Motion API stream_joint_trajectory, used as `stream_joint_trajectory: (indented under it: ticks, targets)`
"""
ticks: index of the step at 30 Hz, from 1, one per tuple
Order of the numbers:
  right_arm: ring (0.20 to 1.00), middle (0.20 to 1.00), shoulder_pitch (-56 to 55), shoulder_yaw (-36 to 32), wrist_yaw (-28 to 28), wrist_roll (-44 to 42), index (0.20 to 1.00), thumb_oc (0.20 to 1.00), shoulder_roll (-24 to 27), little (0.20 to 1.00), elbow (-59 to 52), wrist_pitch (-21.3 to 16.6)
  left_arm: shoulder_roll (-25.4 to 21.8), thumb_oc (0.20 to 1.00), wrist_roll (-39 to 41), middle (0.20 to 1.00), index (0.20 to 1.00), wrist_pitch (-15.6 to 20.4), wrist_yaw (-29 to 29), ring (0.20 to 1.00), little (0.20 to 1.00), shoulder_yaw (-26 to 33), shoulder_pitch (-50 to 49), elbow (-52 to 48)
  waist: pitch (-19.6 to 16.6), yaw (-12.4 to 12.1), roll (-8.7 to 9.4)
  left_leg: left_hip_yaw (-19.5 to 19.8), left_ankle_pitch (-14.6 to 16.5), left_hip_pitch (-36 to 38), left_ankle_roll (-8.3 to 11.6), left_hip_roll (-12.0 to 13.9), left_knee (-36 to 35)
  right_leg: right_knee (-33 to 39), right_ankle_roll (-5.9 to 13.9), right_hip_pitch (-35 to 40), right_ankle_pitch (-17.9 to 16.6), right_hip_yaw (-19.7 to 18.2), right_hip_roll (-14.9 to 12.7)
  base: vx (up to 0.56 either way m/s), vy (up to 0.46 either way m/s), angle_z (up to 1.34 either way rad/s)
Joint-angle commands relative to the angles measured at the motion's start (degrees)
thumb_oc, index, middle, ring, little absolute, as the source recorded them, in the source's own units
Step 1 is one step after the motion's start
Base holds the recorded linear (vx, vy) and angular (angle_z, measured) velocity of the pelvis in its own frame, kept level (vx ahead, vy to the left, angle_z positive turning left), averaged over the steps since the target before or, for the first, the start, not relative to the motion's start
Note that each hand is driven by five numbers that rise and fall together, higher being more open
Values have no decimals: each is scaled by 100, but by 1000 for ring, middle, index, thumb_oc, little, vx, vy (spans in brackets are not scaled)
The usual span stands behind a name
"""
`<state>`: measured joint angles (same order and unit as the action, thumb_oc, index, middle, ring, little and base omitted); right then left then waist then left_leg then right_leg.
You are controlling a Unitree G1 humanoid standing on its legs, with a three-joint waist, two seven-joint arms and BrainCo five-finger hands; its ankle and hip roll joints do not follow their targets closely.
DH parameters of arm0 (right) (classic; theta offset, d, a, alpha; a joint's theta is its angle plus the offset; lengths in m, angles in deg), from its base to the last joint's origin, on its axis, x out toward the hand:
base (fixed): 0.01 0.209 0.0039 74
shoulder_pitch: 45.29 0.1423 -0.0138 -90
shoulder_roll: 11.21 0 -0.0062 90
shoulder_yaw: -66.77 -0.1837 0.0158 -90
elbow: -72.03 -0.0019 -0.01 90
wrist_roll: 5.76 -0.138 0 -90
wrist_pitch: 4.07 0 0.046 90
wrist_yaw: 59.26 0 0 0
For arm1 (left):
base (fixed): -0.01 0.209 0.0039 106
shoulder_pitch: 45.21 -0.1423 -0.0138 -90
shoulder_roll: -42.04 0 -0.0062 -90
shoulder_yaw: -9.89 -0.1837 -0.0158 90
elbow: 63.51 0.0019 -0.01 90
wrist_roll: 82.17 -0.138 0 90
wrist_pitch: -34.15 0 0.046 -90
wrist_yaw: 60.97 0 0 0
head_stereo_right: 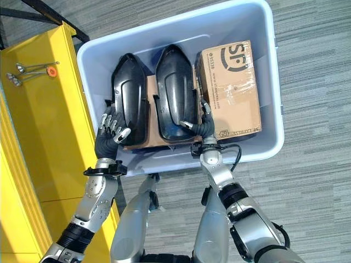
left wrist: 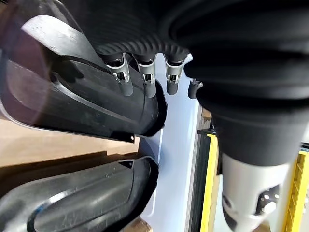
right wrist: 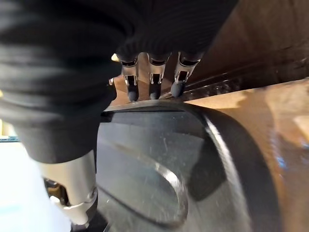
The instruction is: Move parts from the plastic box to the shelf.
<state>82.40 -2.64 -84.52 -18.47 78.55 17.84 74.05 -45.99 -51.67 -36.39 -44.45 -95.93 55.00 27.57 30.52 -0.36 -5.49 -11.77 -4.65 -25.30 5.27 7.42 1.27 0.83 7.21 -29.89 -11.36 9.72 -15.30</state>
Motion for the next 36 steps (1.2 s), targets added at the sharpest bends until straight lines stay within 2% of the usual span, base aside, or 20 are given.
stream_joint_trajectory:
  ticks: [1, 11, 13, 14, 15, 16, 18, 19, 22, 23, 24, 28, 33, 34, 36]
  targets:
    - [1000, 1000, 467, -141, -195, 31, 1000, 1000, 26, 1000, 208, -147, -238, 1000, 59, 1000, 1000, 378, -4, 1000, 1000, 9, -70, -715, -73, -67, -54, 292, 429, -184, -2, -103, 545, -1090, 191, -530, 364, -465, -317, -24, 1, 5]
    - [1000, 1000, 1780, -608, -666, -433, 1000, 1000, 731, 1000, 1335, -174, -440, 1000, 133, 1000, 1000, 323, 40, 1000, 1000, -65, -92, -890, -73, -153, -172, 424, 752, -1419, -86, -51, 1500, -1918, 87, -1653, 619, -671, -265, -36, 6, 7]
    - [1000, 1000, 1856, -615, -691, -466, 1000, 1000, 757, 1000, 1384, -178, -443, 1000, 146, 1000, 1000, 318, 44, 1000, 1000, -68, -84, -887, -73, -150, -177, 427, 775, -1500, -92, -45, 1565, -1960, 80, -1736, 641, -699, -249, 32, 10, 0]
    - [1000, 1000, 1990, -598, -737, -470, 1000, 1000, 840, 1000, 1498, -148, -476, 1000, 139, 1000, 1000, 311, 54, 1000, 1000, -84, -81, -909, -73, -173, -208, 475, 973, -1523, -68, -31, 1660, -2113, 123, -1804, 831, -752, -225, 60, 26, -1]
    - [1000, 1000, 2073, -609, -749, -505, 1000, 1000, 861, 1000, 1592, -154, -478, 1000, 153, 1000, 1000, 309, 58, 1000, 1000, -112, -69, -912, -73, -175, -217, 477, 989, -1602, -74, -32, 1717, -2157, 120, -1872, 842, -771, -224, 0, 0, 0]
    - [1000, 1000, 2194, -609, -755, -561, 1000, 1000, 916, 1000, 1778, -159, -480, 1000, 161, 1000, 1000, 315, 63, 1000, 1000, -131, -43, -919, -73, -169, -234, 423, 851, -1780, -113, -31, 1763, -2157, 70, -2028, 712, -758, -236, -95, -11, 0]
    - [1000, 1000, 2424, -583, -786, -631, 1000, 1000, 987, 1000, 2171, -123, -498, 1000, 180, 1000, 1000, 324, 88, 1000, 1000, -188, 7, -957, -73, -201, -276, 433, 870, -1901, -124, -42, 1839, -2246, 64, -2160, 742, -770, -239, -15, -3, 0]
    - [1000, 1000, 2584, -537, -778, -686, 1000, 1000, 1018, 1000, 2557, -44, -512, 1000, 208, 1000, 1000, 317, 93, 1000, 1000, -257, 42, -960, -73, -239, -308, 492, 1034, -1900, -102, -37, 1912, -2359, 109, -2160, 926, -806, -209, 73, 11, -1]
    - [1000, 1000, 2730, -410, -661, -756, 1000, 1000, 1028, 1000, 3087, 77, -512, 1000, 230, 1000, 1000, 309, 97, 1000, 1000, -342, 101, -952, -73, -281, -367, 503, 1089, -2004, -112, -18, 2041, -2526, 107, -2283, 1007, -817, -213, 25, 3, 0]
    - [564, 564, 2778, -353, -557, -764, 564, 564, 1036, 564, 3334, 169, -517, 1000, 235, 1000, 1000, 294, 88, 1000, 1000, -367, 146, -932, -73, -300, -385, 517, 1092, -2027, -117, -20, 2056, -2575, 103, -2315, 1034, -822, -208, 0, 0, 0]
    - [200, 200, 2829, -271, -444, -768, 200, 200, 1019, 200, 3488, 225, -509, 1000, 232, 1000, 1000, 284, 74, 1000, 1000, -400, 177, -899, -73, -318, -403, 525, 1090, -2033, -120, -22, 2059, -2609, 103, -2328, 1056, -814, -213, 0, 0, 0]
    - [200, 200, 2789, -81, -250, -686, 200, 200, 956, 200, 3592, 265, -461, 1000, 231, 1000, 1000, 292, 19, 1000, 1000, -428, 247, -828, -73, -302, -395, 554, 1072, -1959, -126, -43, 2026, -2673, 90, -2273, 1101, -776, -218, 0, 0, 0]
    - [200, 200, 2586, -73, -208, -642, 200, 200, 870, 200, 3375, 164, -449, 1000, 253, 1000, 1000, 325, -11, 1000, 1000, -433, 250, -717, -73, -263, -293, 545, 989, -1465, -106, -76, 1716, -2535, 105, -1866, 1060, -666, -218, -23, -4, 3]
    - [200, 200, 2550, -83, -209, -656, 200, 200, 873, 200, 3289, 135, -454, 1000, 252, 1000, 1000, 340, -15, 1000, 1000, -420, 264, -700, -73, -249, -269, 501, 800, -1447, -130, -86, 1595, -2410, 58, -1834, 881, -609, -228, -88, -21, 5]
    - [200, 200, 2420, -106, -216, -559, 200, 200, 1097, 200, 2888, 77, -466, 1000, 291, 1000, 1000, 383, -79, 1000, 1000, -336, 196, -653, -73, -241, -200, 542, 655, -882, -54, -105, 1236, -2154, 98, -1253, 806, -490, -265, -41, -44, 9]
